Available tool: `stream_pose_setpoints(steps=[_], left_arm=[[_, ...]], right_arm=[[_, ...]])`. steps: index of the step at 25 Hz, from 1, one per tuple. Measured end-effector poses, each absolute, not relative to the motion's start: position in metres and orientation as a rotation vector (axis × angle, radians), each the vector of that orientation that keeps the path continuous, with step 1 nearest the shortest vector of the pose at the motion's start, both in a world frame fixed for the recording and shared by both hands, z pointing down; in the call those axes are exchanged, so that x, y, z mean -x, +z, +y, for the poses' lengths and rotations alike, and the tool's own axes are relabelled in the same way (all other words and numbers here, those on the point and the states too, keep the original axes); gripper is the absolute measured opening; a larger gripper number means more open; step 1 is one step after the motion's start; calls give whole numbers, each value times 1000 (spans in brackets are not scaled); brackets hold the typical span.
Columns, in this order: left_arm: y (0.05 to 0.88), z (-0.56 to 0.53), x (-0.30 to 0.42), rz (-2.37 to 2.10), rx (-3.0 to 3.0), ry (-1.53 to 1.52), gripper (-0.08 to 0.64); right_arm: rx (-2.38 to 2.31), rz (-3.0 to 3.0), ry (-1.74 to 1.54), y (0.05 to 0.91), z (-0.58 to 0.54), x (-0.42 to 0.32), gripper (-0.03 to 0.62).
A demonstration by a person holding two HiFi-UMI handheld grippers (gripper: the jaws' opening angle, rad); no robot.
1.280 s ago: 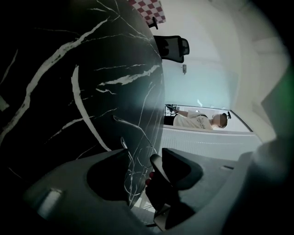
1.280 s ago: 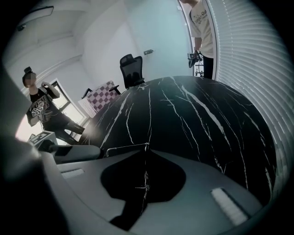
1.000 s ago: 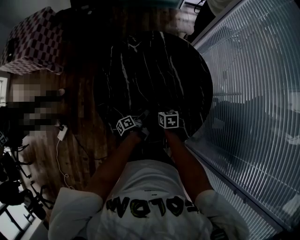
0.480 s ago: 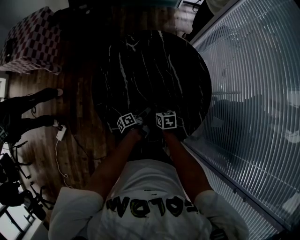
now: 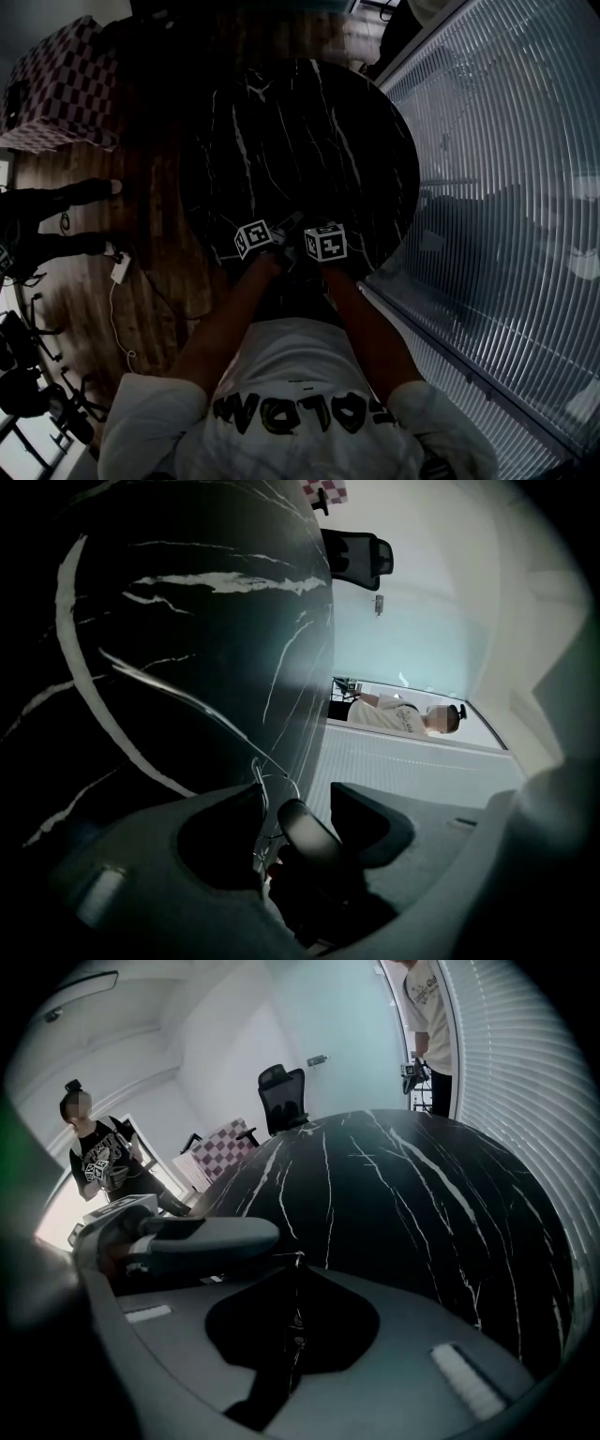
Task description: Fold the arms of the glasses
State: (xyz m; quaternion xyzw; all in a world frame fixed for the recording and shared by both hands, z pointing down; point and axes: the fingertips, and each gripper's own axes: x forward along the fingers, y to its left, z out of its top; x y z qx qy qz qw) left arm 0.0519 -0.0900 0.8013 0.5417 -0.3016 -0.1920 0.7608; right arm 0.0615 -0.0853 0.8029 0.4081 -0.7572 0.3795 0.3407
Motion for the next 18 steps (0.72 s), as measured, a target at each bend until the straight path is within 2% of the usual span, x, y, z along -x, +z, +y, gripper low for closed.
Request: stream_pose_setpoints(steps=[6, 11, 18], left_arm=[[785, -77, -48, -616, -1250, -364, 225], [756, -59, -18, -621, -1546, -165, 225], [795, -68, 9, -622, -2236, 730, 253]], right_arm=[[-1102, -1947, 980, 802, -91, -74, 4], [-1103, -1951, 978, 801, -93, -76, 5], [-1091, -1955, 961, 802, -91, -76, 3]])
